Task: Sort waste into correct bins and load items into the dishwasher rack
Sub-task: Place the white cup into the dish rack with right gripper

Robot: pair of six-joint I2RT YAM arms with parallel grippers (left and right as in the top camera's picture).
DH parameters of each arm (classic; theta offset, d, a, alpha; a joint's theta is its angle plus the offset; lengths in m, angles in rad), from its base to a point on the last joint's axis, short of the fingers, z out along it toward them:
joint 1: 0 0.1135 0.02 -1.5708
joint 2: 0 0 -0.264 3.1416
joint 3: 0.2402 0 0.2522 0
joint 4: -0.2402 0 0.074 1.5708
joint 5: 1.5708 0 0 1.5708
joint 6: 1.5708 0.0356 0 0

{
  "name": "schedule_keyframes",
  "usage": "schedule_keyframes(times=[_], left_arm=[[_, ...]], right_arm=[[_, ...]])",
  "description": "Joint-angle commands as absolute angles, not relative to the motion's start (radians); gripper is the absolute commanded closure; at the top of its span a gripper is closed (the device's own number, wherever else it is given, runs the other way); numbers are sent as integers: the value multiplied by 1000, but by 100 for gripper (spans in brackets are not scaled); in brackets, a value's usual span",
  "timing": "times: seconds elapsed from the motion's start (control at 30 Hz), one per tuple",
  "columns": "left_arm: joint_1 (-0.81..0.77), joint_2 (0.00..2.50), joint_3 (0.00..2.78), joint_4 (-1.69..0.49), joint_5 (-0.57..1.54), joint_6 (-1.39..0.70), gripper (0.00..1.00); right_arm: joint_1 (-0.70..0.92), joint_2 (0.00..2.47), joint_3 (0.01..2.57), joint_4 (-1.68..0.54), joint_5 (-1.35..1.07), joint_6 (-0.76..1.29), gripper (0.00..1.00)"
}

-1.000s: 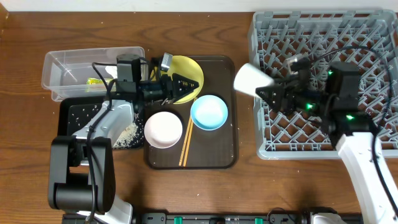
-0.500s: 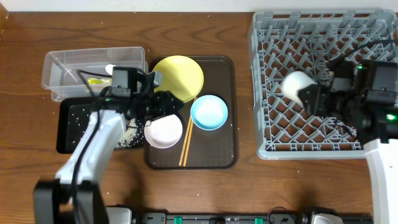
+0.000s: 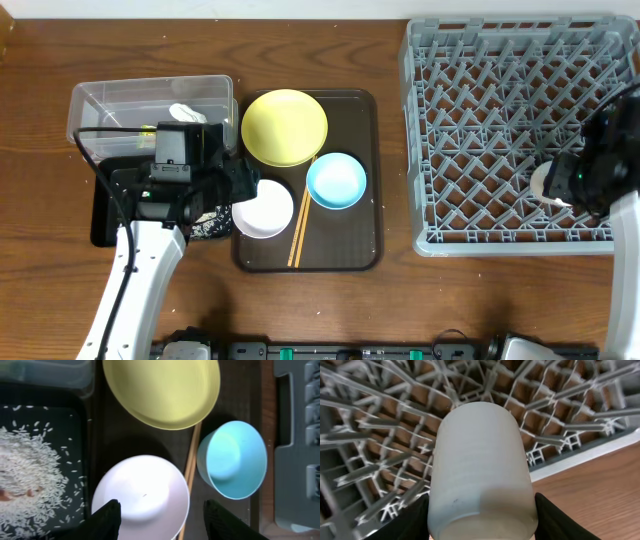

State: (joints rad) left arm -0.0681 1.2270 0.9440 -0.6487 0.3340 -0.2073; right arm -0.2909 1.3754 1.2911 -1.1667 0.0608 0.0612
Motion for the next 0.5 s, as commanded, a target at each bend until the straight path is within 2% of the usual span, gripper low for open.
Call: schedule_keyframes(times=[0.0,0.2,0.33,0.37,0.4,0.47], left_arm=[[-66,1224,952,-652,301,-192,44],[-66,1224,952,-652,301,-192,44],[-66,1224,952,-652,301,-192,44],[-66,1224,952,-652,301,-192,44],[-66,1224,952,-652,301,-192,44],[-66,1224,952,-652,301,-192,44]], right_arm=[[-300,1440,1307,-1169,86,74,84],[-300,1549,1307,-1142,39,74,84],[-300,1586,1307,-1140,33,74,80],[-300,1590,1307,-1141,23,74,73],[-300,1592,1307,-1142,10,74,60],[-300,1592,1307,-1141,-25,74,17]])
